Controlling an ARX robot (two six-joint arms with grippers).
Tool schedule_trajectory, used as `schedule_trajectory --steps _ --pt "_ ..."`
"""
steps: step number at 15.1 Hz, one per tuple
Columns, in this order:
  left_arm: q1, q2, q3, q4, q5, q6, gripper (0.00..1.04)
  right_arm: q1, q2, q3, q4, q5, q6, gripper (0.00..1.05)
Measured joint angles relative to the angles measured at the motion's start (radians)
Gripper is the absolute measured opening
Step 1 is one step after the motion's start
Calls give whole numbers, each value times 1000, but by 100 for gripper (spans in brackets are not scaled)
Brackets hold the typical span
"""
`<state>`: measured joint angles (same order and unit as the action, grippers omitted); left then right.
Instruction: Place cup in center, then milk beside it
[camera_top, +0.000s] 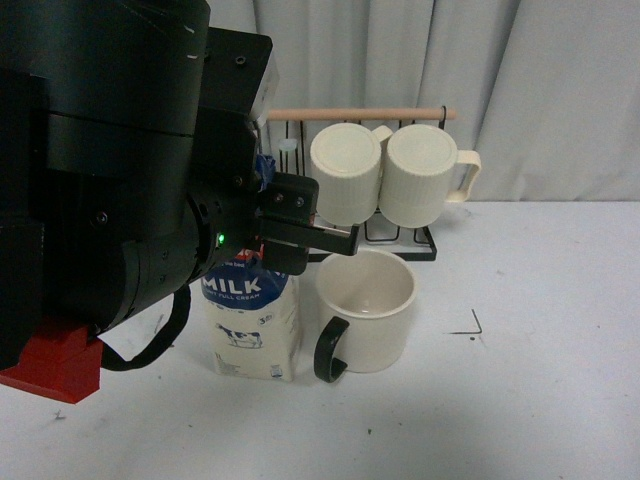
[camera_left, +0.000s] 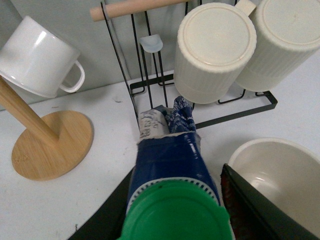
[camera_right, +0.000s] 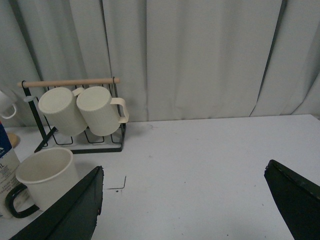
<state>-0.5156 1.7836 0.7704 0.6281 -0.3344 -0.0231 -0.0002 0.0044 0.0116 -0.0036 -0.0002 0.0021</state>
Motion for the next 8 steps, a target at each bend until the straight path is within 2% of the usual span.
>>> schedule_trajectory --steps 2,4,5,8 --pt "0 -8 -5 -38 31 -43 74 0 0 0 0 0 0 98" --pt "46 -77 -32 -84 64 -111 100 0 0 0 0 0 0 98" --pt "88 -148 -43 -108 93 -153 97 0 0 0 0 0 0 98" --pt "210 -425 -119 -134 206 -245 98 0 0 0 0 0 0 98"
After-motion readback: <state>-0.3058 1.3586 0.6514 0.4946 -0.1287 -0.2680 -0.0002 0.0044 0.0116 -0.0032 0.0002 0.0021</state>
